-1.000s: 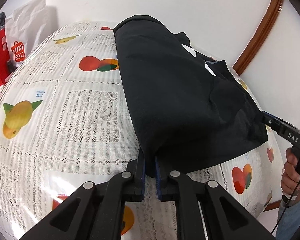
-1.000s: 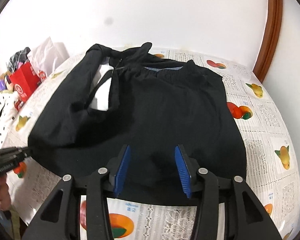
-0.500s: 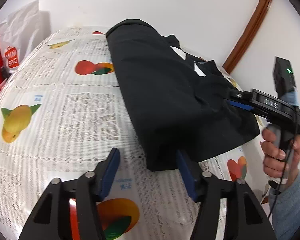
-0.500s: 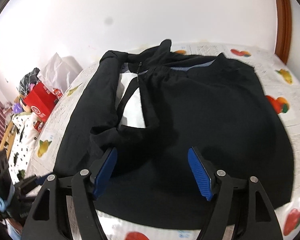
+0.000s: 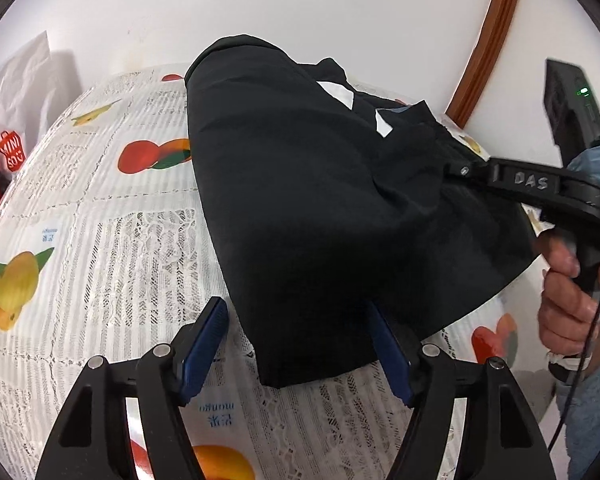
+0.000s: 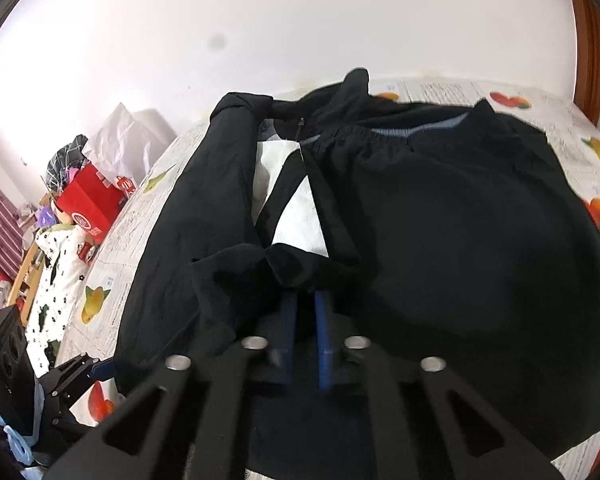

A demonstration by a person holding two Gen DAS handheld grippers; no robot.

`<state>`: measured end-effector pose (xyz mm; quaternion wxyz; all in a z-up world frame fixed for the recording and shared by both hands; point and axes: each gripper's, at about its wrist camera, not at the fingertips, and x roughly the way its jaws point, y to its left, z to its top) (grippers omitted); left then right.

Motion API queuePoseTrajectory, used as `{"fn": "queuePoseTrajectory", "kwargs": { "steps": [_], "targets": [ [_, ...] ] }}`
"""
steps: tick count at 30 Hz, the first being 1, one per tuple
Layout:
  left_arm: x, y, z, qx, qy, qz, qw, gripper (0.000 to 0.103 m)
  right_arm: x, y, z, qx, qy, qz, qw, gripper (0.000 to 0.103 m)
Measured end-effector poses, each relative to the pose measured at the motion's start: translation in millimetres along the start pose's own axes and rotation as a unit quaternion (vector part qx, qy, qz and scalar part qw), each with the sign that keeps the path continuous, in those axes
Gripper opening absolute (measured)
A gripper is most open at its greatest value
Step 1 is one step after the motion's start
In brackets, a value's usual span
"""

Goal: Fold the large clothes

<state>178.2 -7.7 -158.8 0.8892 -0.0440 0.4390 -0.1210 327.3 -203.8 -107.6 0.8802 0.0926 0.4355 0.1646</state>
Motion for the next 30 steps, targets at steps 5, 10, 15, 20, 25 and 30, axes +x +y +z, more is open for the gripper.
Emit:
{"fn": "queuePoseTrajectory", "kwargs": {
  "steps": [5, 10, 15, 20, 25, 30],
  "targets": [
    [1, 0, -3, 0.006, -0.003, 0.011, 0.9999, 0.071, -30, 3, 1, -0.018, -0.049, 0.014, 0.999, 0.000],
    [3, -1, -1, 0.004, 0.001, 0.014, 0.9999, 0.071, -54, -7, -1, -0.013, -0.065, 0.019, 0.998, 0.002],
    [-6, 3, -5, -0.003, 0.001, -0.009, 1.0000, 0.070, -53, -18, -7, -0.009, -0.039, 0.013, 0.999, 0.016],
    [-12, 5, -11, -0.002, -0.003, -0.012, 0.9999, 0.071, -47, -11, -11, -0.008, -0.033, 0.051, 0.998, 0.067],
    [-4, -3, -5, -0.001, -0.003, -0.019, 0.9998, 0.071, -12, 6, -5, -0.004, -0.007, 0.056, 0.998, 0.068],
    [10, -22, -1, 0.018, 0.001, 0.021, 0.9996, 0.081, 19, 5, 1, 0.025, 0.013, 0.032, 0.999, 0.042]
  ]
}}
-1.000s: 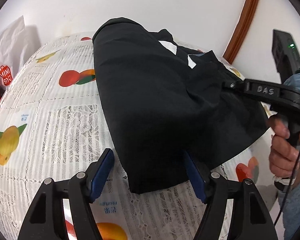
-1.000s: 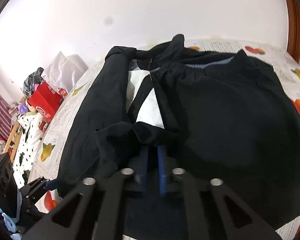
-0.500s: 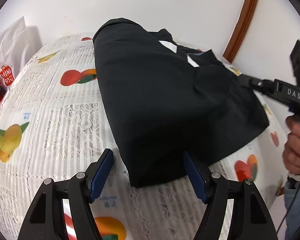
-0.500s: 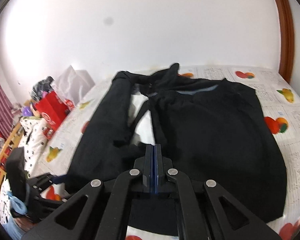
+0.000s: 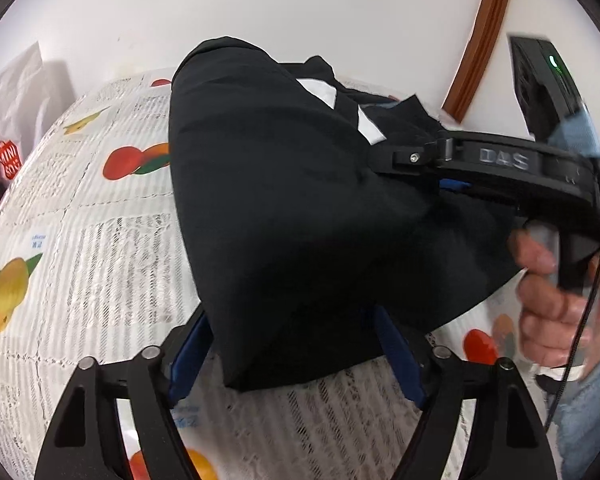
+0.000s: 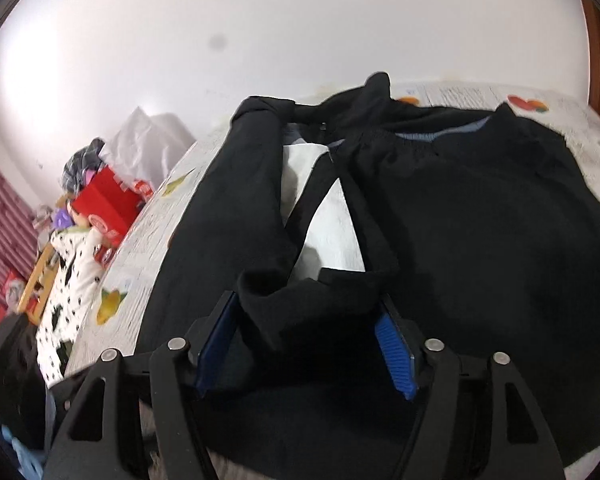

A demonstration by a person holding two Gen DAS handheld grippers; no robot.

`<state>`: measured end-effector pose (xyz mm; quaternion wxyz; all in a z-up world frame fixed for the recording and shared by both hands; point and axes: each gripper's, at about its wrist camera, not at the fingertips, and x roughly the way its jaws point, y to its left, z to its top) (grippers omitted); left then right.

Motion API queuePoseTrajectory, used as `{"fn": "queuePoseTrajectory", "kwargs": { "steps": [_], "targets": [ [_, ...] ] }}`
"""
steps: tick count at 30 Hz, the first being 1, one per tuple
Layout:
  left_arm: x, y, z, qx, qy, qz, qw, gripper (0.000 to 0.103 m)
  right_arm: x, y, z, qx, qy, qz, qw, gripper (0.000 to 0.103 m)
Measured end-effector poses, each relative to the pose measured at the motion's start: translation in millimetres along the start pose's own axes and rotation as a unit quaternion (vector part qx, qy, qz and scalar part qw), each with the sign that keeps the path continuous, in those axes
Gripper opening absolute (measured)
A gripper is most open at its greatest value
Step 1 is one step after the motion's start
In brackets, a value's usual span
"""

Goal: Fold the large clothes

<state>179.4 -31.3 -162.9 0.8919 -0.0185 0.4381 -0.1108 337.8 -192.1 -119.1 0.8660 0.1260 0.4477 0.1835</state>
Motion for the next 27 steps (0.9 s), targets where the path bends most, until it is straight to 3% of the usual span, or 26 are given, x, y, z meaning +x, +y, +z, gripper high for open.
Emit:
{"fn": "queuePoseTrajectory", "kwargs": {
  "steps": [2, 3, 9, 14, 18, 20, 23, 26, 27],
  "targets": [
    [4, -9, 0, 0.020, 0.002, 0.022, 0.9996, 0.084, 0, 1, 1, -0.004, -0.001, 0.009, 1.000, 0.017],
    [6, -15, -1, 0.034, 0.004, 0.037, 0.9987, 0.084, -5, 1, 1, -0.009, -0.011, 0.015, 1.000, 0.014],
    [10, -20, 2, 0.037, 0.012, 0.055, 0.9977, 0.085, -85, -4, -2, -0.038, -0.137, 0.049, 0.989, 0.010],
    [14, -22, 6, 0.031, 0.013, 0.061, 0.9976, 0.085, -136, -36, -25, -0.022, -0.224, 0.010, 0.974, 0.009],
    [16, -27, 7, 0.038, 0.014, 0.061, 0.9973, 0.085, -141, -76, -45, 0.037, -0.220, -0.036, 0.974, 0.009],
    [14, -27, 6, 0.039, 0.014, 0.062, 0.9972, 0.085, -131, -96, -55, 0.072, -0.190, -0.069, 0.977, 0.009],
    [16, -30, 10, 0.039, 0.017, 0.064, 0.9970, 0.085, -113, -116, -65, 0.105, -0.150, -0.072, 0.980, 0.011],
    [16, -33, 12, 0.042, 0.019, 0.060, 0.9972, 0.082, -106, -121, -68, 0.104, -0.140, -0.076, 0.982, 0.022],
    [16, -36, 12, 0.043, 0.019, 0.053, 0.9975, 0.082, -104, -122, -66, 0.105, -0.139, -0.075, 0.982, 0.032]
  ]
}}
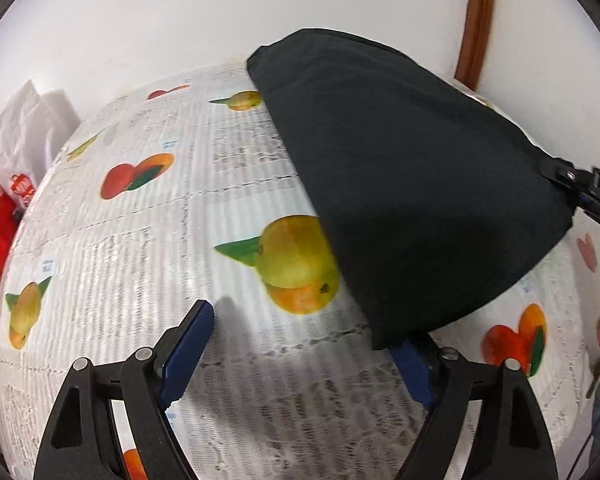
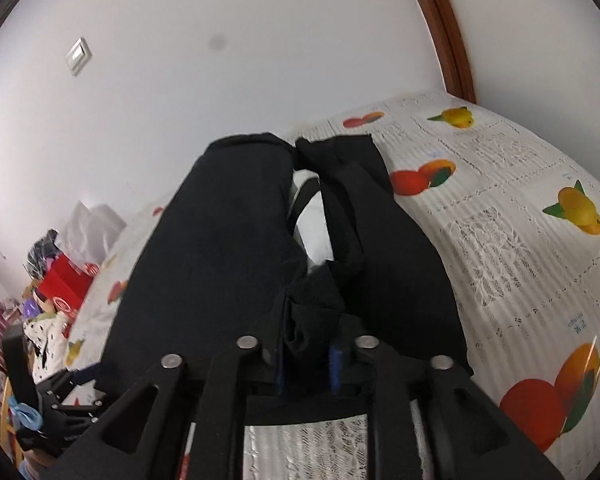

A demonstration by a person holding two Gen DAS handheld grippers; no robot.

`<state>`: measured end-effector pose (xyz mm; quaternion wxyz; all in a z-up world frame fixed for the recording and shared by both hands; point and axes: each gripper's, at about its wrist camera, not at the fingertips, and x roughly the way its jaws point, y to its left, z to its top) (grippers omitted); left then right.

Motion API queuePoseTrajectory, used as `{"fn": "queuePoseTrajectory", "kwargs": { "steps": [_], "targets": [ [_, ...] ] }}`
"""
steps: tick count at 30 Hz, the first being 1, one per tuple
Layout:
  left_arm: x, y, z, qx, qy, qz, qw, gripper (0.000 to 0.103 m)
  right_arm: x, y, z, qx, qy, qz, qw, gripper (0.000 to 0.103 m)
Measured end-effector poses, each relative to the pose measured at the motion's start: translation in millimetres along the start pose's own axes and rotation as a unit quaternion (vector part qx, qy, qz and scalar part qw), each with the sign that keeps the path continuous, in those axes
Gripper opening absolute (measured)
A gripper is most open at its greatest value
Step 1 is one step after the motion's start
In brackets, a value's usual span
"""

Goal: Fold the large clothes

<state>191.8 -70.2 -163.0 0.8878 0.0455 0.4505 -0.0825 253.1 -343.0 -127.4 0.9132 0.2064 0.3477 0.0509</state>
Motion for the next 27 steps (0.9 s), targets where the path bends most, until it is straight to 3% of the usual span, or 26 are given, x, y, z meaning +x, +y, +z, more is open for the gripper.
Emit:
{"fn": "queuePoseTrajectory", "kwargs": {
  "steps": [2, 6, 7, 9, 12, 14, 16, 18, 20, 22, 25, 27],
  "targets": [
    [1, -6, 2, 0.008, -0.002, -0.025, 0.9996, 0.082, 6, 0, 5, 0.000, 0.009, 0.008, 1.000, 0.052],
    [7, -33, 9, 0.023, 0.006, -0.028, 0.9993, 0.082, 24, 10, 14, 0.006, 0.029, -0.011, 1.000, 0.055],
    [9, -38, 9, 0.027, 0.006, -0.017, 0.9995, 0.084, 26, 12, 14, 0.007, 0.030, -0.017, 0.999, 0.053],
    [10, -43, 10, 0.027, 0.004, -0.009, 0.9996, 0.084, 33, 17, 19, 0.005, 0.037, -0.038, 0.999, 0.028],
    [12, -44, 12, 0.022, 0.007, -0.009, 0.9997, 0.084, 26, 23, 29, -0.001, 0.025, -0.031, 0.999, 0.013],
    [13, -44, 12, 0.023, 0.007, -0.007, 0.9997, 0.085, 14, 32, 36, -0.027, 0.005, -0.010, 1.000, 0.011],
    [13, -44, 12, 0.023, 0.006, -0.007, 0.9997, 0.085, -13, 37, 41, -0.059, -0.049, 0.038, 0.996, 0.009],
    [13, -45, 12, 0.022, 0.006, -0.006, 0.9997, 0.085, -42, 29, 38, -0.057, -0.109, 0.070, 0.990, 0.009],
    [13, -45, 12, 0.020, 0.006, -0.006, 0.9998, 0.085, -58, 12, 31, -0.032, -0.138, 0.081, 0.987, 0.009],
    [14, -46, 12, 0.021, 0.006, -0.005, 0.9998, 0.085, -58, -11, 22, 0.002, -0.142, 0.053, 0.988, 0.009],
    [13, -46, 11, 0.022, 0.005, -0.005, 0.9997, 0.085, -37, -39, 13, 0.046, -0.099, -0.002, 0.994, 0.009],
    [13, -46, 10, 0.022, 0.005, -0.005, 0.9997, 0.085, -28, -48, 9, 0.057, -0.083, -0.016, 0.995, 0.009]
  ]
}}
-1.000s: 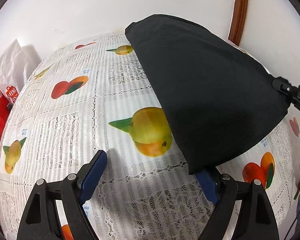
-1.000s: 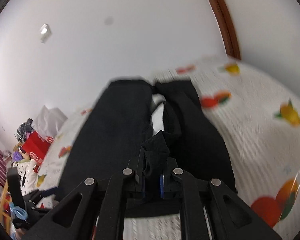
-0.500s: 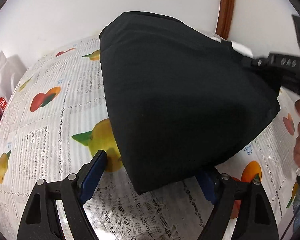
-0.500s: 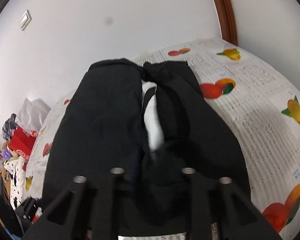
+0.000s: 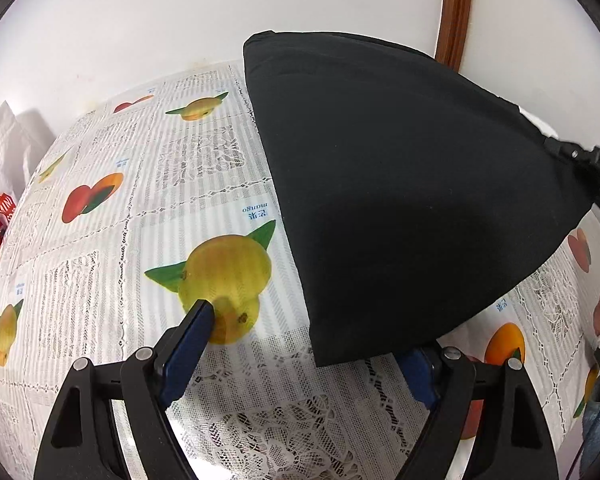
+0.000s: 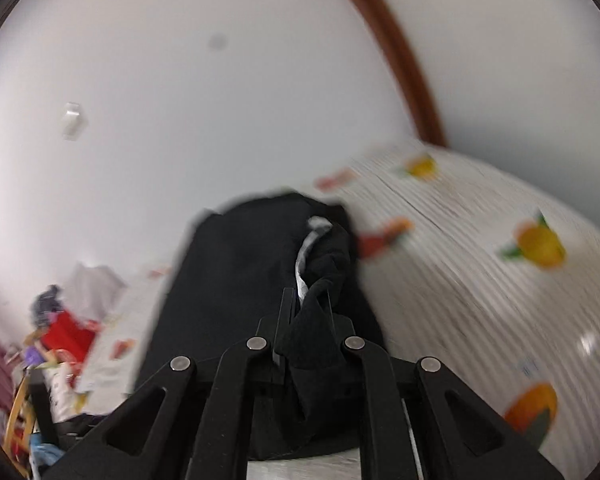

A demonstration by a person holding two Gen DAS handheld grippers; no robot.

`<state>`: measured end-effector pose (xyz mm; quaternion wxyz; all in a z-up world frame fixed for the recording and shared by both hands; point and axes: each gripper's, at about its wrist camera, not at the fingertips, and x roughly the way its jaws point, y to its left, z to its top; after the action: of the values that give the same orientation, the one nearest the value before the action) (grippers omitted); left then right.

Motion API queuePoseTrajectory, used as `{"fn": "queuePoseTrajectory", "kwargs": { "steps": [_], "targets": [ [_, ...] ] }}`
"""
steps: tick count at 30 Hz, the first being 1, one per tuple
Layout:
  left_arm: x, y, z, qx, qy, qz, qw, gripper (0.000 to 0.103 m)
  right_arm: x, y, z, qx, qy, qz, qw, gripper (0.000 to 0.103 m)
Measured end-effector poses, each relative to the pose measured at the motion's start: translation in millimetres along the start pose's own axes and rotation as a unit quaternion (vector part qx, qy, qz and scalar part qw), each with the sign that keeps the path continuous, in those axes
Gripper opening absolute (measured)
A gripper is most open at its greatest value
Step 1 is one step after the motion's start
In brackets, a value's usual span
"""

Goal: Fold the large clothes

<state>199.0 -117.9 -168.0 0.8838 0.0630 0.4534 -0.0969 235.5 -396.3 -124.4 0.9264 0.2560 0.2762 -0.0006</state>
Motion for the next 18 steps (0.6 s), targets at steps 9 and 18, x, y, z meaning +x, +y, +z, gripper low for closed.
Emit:
{"fn": "queuePoseTrajectory", "kwargs": {
  "steps": [9, 18],
  "targets": [
    [-11, 11, -7, 0.002, -0.006, -0.024, 0.9997, 0.081, -11, 3, 4, -0.061, 0.033, -0.054, 0.996, 0.041],
    [-30, 11, -20, 0.002, -0.026, -0.056, 0.9981, 0.061, -61, -22, -9, -0.131, 0.083, -0.102, 0.983, 0.047]
  ]
}}
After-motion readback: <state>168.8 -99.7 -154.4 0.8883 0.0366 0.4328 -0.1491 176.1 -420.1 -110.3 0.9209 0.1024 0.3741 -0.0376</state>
